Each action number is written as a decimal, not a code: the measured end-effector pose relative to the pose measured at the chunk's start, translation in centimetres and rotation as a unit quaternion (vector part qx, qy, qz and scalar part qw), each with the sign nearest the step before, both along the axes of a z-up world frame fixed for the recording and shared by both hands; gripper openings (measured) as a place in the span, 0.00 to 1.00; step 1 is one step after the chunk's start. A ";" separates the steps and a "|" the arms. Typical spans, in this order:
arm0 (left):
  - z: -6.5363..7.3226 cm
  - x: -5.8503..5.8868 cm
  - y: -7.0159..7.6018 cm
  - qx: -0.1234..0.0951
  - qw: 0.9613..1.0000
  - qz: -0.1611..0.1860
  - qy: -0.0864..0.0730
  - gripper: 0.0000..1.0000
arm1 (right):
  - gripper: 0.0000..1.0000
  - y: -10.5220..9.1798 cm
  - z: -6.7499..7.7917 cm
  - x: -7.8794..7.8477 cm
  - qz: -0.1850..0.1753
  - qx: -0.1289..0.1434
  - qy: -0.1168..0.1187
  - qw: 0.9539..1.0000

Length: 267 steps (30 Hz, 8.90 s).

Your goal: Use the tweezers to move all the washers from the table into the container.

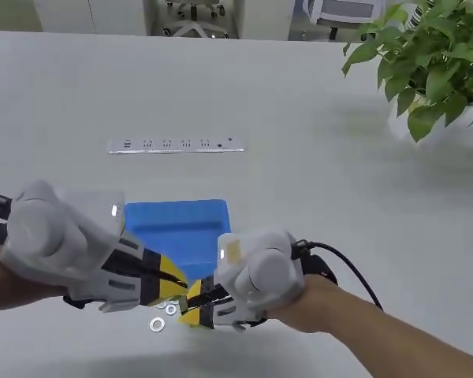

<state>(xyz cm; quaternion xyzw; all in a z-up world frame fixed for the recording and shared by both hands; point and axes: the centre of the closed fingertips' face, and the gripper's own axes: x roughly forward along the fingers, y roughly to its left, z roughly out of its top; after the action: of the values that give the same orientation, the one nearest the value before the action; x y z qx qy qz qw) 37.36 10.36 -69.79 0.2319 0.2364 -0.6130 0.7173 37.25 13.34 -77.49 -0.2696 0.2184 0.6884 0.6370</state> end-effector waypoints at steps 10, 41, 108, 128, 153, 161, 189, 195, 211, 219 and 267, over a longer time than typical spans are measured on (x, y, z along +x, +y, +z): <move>-0.1 -0.2 0.1 0.006 1.000 -0.002 -0.004 0.06 | 0.10 0.0 -0.1 -0.1 0.003 -0.002 -0.001 1.000; 1.1 -0.5 2.3 -0.068 0.993 0.098 0.012 0.58 | 0.10 -0.5 1.5 -0.5 0.007 0.003 -0.010 1.000; 1.4 1.5 8.5 -0.118 0.952 0.282 0.016 0.95 | 0.10 1.9 2.9 9.4 -0.008 0.034 -0.033 0.999; 1.3 5.9 6.5 -0.108 0.967 0.229 0.007 0.63 | 0.10 2.2 1.4 10.2 -0.013 0.031 -0.018 0.999; 1.1 10.1 2.6 -0.099 0.983 0.154 -0.024 0.21 | 0.10 1.6 0.5 10.0 -0.005 0.022 -0.013 1.000; 1.0 9.8 1.7 -0.092 0.988 0.118 -0.026 0.11 | 0.10 1.6 0.5 10.0 0.001 0.024 -0.011 1.000; 1.4 9.7 1.1 -0.089 0.991 0.096 -0.039 0.05 | 0.15 1.4 1.1 10.2 -0.002 0.022 -0.021 1.000; 1.8 9.6 0.9 -0.092 0.991 0.092 -0.040 0.05 | 0.19 0.9 1.9 10.2 -0.011 0.023 -0.026 0.999; 3.4 8.9 0.4 -0.091 0.991 0.085 -0.048 0.05 | 0.30 -1.3 4.5 9.9 -0.049 0.028 -0.036 0.998; 4.3 8.4 0.0 -0.090 0.991 0.079 -0.054 0.05 | 0.36 -3.4 5.5 9.5 -0.076 0.022 -0.042 0.996; 5.8 4.0 -1.3 -0.093 0.992 0.064 -0.052 0.05 | 1.00 -7.6 5.7 4.5 -0.174 0.044 -0.017 0.984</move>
<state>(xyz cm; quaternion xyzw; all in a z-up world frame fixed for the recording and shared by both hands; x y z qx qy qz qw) 41.38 9.08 -64.01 0.1802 0.1547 -0.5721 0.7850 41.79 5.77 -71.74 -0.2106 0.2204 0.5715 0.7619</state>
